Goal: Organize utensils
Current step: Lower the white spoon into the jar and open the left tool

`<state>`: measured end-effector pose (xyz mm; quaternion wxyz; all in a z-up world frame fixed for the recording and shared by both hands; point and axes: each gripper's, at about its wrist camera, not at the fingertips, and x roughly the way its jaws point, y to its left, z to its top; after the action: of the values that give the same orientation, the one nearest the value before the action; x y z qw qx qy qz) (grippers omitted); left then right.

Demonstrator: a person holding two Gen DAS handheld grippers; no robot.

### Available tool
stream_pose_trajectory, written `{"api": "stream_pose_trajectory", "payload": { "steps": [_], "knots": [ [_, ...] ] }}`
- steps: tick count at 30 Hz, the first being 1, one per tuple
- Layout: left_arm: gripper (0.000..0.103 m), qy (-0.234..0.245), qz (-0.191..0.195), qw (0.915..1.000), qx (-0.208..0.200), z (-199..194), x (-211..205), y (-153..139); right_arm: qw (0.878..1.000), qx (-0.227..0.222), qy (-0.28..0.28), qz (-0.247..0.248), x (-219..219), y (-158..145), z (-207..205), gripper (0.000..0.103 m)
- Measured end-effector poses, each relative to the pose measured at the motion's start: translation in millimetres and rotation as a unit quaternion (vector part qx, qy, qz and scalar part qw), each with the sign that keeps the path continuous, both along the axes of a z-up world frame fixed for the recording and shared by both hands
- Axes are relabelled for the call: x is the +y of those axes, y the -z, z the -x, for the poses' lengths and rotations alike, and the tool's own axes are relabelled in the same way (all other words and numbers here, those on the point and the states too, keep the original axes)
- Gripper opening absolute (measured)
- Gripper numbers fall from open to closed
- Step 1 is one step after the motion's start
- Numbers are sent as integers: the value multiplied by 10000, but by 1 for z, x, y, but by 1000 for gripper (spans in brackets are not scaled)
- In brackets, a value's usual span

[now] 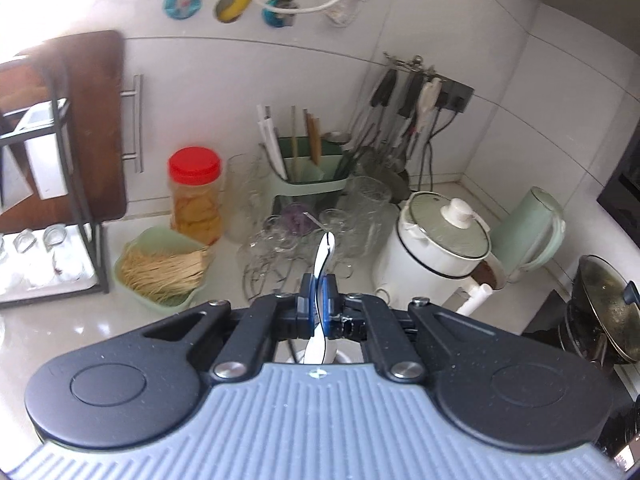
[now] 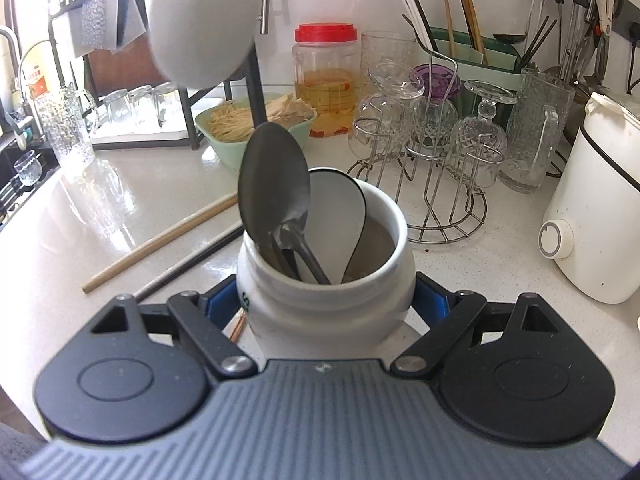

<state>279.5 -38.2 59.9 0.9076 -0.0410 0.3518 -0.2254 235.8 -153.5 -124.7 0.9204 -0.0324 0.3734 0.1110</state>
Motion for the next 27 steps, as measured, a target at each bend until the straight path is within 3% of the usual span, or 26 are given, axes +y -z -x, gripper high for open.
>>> {"api": "stream_pose_trajectory", "payload": {
  "steps": [9, 16, 27],
  "knots": [
    [4, 363, -333, 9986, 204, -15, -37, 38, 10000, -46, 37, -20, -1, 1, 3, 91],
    [4, 560, -571, 9949, 610, -28, -52, 69, 10000, -65, 40, -31, -1, 1, 4, 91],
    [4, 838, -1179, 9789, 1440, -62, -72, 87, 9999, -94, 27, -39, -2, 1, 4, 91]
  ]
}}
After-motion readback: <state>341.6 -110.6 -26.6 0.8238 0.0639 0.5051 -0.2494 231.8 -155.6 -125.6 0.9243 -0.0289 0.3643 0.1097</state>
